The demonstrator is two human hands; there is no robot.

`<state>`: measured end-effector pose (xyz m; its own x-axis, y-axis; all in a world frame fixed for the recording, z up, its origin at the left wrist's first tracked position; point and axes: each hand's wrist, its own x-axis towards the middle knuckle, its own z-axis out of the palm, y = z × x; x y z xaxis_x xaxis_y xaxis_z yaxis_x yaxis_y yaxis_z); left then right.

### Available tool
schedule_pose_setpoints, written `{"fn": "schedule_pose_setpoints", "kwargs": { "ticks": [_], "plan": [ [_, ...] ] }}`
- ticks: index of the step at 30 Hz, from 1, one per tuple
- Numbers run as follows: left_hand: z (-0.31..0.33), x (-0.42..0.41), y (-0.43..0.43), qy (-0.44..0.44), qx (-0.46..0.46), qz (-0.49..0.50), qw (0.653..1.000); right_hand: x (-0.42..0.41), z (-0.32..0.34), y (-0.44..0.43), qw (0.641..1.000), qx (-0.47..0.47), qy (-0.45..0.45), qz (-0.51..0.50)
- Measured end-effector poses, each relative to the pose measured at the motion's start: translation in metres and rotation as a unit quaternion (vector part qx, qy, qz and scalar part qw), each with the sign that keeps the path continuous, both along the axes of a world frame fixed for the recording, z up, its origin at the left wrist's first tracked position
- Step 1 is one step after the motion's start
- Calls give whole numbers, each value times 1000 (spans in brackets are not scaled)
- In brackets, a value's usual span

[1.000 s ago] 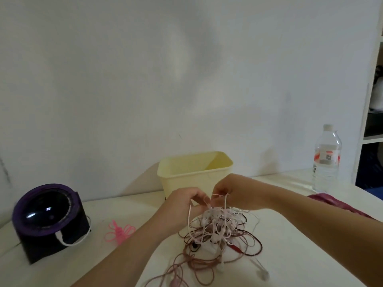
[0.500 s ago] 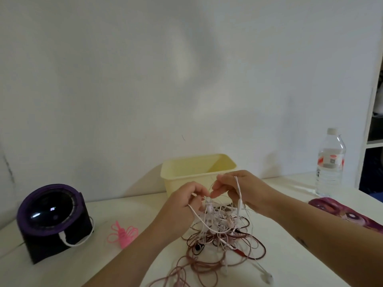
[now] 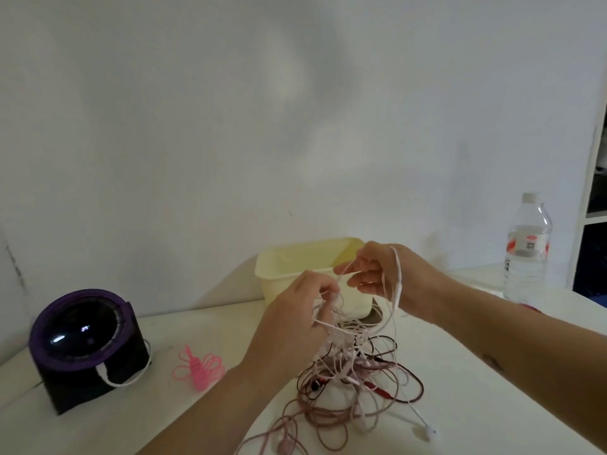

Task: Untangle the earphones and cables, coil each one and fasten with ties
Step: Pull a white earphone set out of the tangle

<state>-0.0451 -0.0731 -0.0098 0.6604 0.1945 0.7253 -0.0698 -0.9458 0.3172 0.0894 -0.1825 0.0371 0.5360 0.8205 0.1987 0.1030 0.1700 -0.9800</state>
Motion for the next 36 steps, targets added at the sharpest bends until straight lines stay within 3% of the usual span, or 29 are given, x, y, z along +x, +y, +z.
{"fn": "schedule_pose_setpoints", "kwargs": {
  "ticks": [5, 8, 10, 12, 14, 19, 24, 28, 31, 33, 36],
  "plan": [
    [11, 4, 4, -29, 15, -5, 999, -6, 17, -4, 993, -33, -40, 106],
    [15, 4, 3, -49, -60, -25, 997, -6, 23, -2, 990, -5, 81, 111],
    [13, 2, 2, -37, -103, -45, 993, -6, 20, 0, 976, 55, 196, 81],
    [10, -2, -1, -8, -113, -67, 991, -7, 16, 3, 959, 111, 257, 52],
    [6, -5, 1, 29, -140, -73, 987, -10, 13, 5, 964, 114, 240, 28],
    [7, -3, 18, 97, -308, -58, 944, -6, 14, 4, 972, 63, 228, 10],
    [15, 4, 11, 117, -264, -38, 957, -12, 17, 2, 976, 22, 206, 70],
    [17, -1, -8, 67, -160, -112, 978, -13, 14, 7, 980, 70, 185, 2],
    [17, -6, -10, 70, -83, -102, 989, -11, 12, 7, 988, 47, 146, -36],
    [21, -5, 0, 96, -92, -44, 990, -7, 18, 5, 988, 31, 128, -76],
    [34, -3, 20, 96, -220, 17, 971, 5, 34, -1, 966, 103, 210, -110]
  ]
}}
